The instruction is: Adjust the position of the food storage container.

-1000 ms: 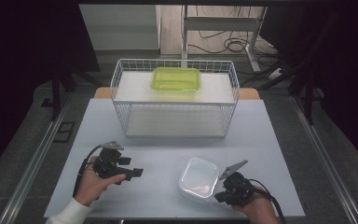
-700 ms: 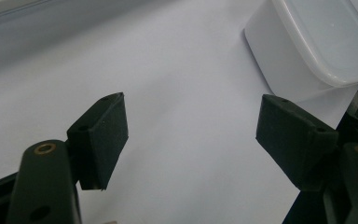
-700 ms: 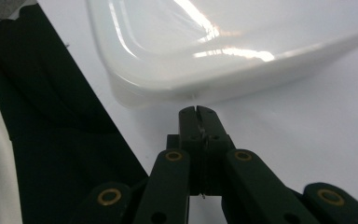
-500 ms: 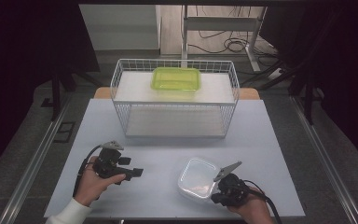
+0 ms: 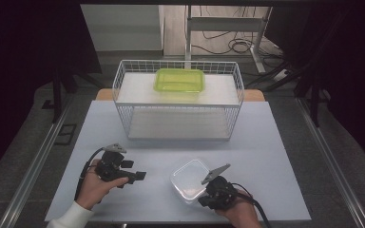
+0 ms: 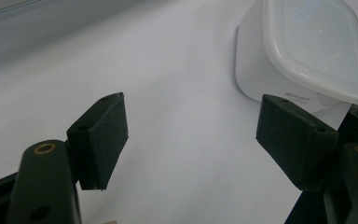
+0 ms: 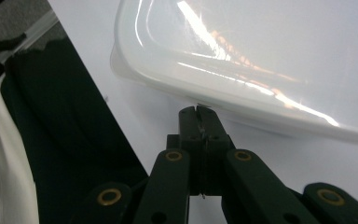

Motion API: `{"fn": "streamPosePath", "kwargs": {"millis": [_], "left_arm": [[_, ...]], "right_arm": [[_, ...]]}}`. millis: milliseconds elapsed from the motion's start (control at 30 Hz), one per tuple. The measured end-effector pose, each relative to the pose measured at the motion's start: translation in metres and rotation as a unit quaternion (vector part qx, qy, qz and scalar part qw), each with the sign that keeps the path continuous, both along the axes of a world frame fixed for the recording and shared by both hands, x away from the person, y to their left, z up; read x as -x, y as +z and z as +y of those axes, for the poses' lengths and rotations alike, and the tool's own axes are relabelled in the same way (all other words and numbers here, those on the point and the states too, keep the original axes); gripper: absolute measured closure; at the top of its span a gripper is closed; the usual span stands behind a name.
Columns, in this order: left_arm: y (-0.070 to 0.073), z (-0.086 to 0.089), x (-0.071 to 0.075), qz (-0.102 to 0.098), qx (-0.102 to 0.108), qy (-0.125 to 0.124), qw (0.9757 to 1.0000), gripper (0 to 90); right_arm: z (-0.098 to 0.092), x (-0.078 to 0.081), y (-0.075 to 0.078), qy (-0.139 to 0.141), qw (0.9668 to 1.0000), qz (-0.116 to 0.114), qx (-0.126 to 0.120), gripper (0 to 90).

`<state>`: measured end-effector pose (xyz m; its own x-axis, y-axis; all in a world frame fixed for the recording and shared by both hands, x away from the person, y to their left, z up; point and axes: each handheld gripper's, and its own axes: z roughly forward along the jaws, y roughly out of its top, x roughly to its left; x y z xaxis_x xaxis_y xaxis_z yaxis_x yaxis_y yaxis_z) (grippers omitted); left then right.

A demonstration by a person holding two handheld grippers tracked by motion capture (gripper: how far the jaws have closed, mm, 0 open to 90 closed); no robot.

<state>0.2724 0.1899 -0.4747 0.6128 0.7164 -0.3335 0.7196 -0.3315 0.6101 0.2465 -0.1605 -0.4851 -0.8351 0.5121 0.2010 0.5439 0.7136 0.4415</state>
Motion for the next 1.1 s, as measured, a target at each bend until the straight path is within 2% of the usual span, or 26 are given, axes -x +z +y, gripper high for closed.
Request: {"fn": "streamPosePath", "kwargs": {"millis": [233,400,600,900,1000,1100], "left_arm": [[-0.001,0.001,-0.001,0.001,0.000,0.001,1.0000,24.2],[-0.002,0.000,-0.001,0.002,0.000,0.002,1.0000,24.2],[-0.002,0.001,-0.002,0.002,-0.001,0.002,1.0000,24.1],[-0.001,0.002,-0.001,0.001,0.002,0.003,1.0000,24.2],[0.000,0.003,-0.001,-0.001,0.005,0.006,1.0000,24.1],[0.000,0.004,-0.001,-0.002,0.004,0.006,1.0000,24.1]], "right_arm": [[0.023,-0.001,-0.007,-0.015,0.9997,-0.014,-0.009,89.5],[0.035,-0.004,-0.013,-0.030,0.9990,-0.027,-0.017,89.5],[0.044,-0.005,-0.015,-0.035,0.9984,-0.038,-0.025,89.5],[0.037,-0.003,-0.009,-0.039,0.9976,-0.038,-0.043,89.5],[0.025,0.001,0.001,-0.042,0.9962,-0.028,-0.071,89.5],[0.005,0.006,0.014,-0.058,0.9947,-0.042,-0.074,89.5]]}}
